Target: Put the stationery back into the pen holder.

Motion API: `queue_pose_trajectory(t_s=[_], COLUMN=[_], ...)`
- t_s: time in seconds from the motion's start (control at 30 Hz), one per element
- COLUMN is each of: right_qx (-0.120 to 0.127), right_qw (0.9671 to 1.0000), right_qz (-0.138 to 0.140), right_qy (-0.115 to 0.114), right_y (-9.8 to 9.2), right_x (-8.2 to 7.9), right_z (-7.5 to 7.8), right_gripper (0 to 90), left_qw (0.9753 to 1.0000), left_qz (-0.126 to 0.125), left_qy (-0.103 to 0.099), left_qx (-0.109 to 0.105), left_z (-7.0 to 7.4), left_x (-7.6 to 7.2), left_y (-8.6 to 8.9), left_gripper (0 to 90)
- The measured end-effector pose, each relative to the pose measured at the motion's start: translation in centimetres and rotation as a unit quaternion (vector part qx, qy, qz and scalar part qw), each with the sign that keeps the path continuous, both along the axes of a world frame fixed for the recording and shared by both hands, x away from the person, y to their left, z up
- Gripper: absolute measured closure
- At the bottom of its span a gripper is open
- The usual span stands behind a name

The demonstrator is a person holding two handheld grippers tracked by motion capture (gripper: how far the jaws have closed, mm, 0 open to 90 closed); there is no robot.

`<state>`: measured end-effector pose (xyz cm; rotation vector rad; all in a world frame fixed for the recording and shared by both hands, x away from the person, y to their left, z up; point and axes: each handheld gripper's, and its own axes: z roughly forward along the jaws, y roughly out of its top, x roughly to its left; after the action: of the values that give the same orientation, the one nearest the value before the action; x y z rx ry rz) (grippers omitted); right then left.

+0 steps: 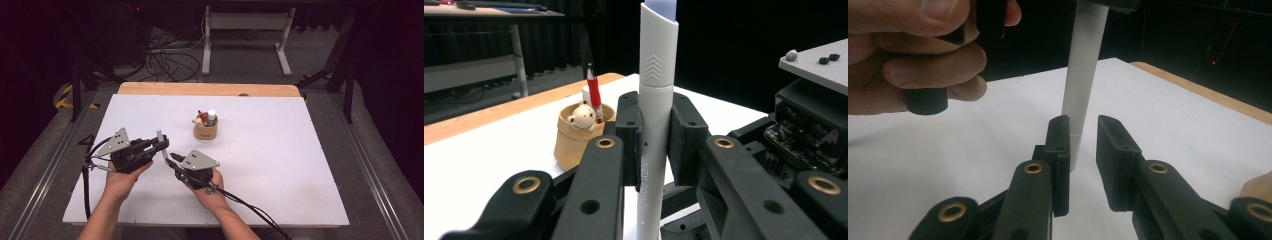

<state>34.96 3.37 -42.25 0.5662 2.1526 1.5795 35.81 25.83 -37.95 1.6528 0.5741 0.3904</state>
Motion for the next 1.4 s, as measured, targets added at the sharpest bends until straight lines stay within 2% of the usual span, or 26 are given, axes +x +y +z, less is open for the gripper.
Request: queue_pose_trajectory(t_s=[0.27,0.53,0.7,1.0,1.27,1.4], right_qx=[0.006,0.013,0.014,0.032,0.05,0.056], right_qw=[0.9999,0.9997,0.9996,0.9985,0.9978,0.9973], right_qz=[-0.002,-0.009,-0.019,-0.041,-0.044,-0.047], right_qy=[0.011,0.02,0.018,0.015,0.008,0.006], right_y=[-2.0,-5.0,-6.9,-9.8,-11.9,-12.8], right_x=[0.5,1.3,1.5,1.7,1.6,1.7], right_z=[0.3,1.1,1.7,2.5,3.3,3.6], right_gripper=[60.4,45.3,40.4,31.0,25.4,22.6], left_qw=[1.0,0.9999,0.9998,0.9996,0.9994,0.9993], left_qz=[0.002,0.01,0.017,0.019,0.024,0.027], left_qy=[-0.004,-0.003,-0.009,-0.019,-0.027,-0.025], left_qx=[0.005,-0.005,-0.006,-0.003,-0.001,0.0], left_z=[0.2,0.5,0.8,1.8,2.6,3.0], left_x=[0.2,0.4,0.8,1.5,2.2,2.8], left_y=[-0.8,-1.4,-1.6,-2.5,-3.3,-3.7], left_gripper=[78.2,78.2,78.2,78.2,78.2,78.1])
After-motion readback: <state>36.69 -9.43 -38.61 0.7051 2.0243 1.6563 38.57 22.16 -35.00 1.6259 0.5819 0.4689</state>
